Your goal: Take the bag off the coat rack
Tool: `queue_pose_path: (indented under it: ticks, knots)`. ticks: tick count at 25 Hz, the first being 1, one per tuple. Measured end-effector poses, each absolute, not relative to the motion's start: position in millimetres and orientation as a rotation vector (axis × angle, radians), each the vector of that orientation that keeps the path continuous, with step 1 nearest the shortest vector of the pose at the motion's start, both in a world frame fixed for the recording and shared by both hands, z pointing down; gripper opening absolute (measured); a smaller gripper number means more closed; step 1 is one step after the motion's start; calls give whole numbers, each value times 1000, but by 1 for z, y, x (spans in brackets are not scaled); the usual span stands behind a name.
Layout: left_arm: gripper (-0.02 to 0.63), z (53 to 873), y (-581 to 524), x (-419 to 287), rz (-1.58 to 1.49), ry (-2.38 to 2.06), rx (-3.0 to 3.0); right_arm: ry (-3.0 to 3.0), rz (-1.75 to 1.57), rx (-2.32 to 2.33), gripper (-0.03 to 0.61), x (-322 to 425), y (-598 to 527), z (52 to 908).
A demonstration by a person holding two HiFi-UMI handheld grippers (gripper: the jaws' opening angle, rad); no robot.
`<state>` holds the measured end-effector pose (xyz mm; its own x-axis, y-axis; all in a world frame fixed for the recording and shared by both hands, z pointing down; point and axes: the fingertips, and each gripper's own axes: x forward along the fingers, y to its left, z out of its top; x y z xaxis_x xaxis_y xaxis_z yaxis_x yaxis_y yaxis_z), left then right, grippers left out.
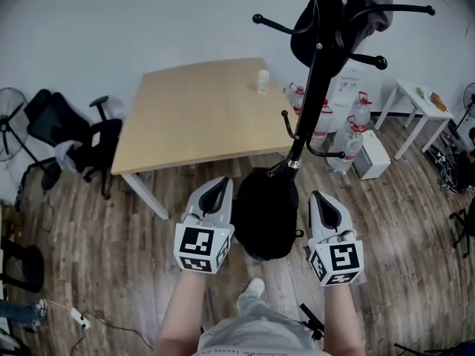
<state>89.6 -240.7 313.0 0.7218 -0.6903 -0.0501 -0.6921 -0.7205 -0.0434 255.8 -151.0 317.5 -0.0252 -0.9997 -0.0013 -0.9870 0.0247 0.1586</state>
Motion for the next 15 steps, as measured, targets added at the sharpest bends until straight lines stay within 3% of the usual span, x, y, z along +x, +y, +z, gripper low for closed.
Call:
queue_pose_path:
  ticks: [4,7,12,15]
  knots:
    - [65,315,-279,111,41,1102,-2905,-2153,-125,2164,11,280,-188,318]
    - [111,319,-299,127,35,1053,-2931,-2162,-93,2182,113,293,-208,325]
    - [271,326,-324,149,40,965,-2962,-2179,-73,2216,310,306,-229,332]
    - [348,328,-333,158,48,912,-2978,-2175,-67,2225,334,310,-236,335]
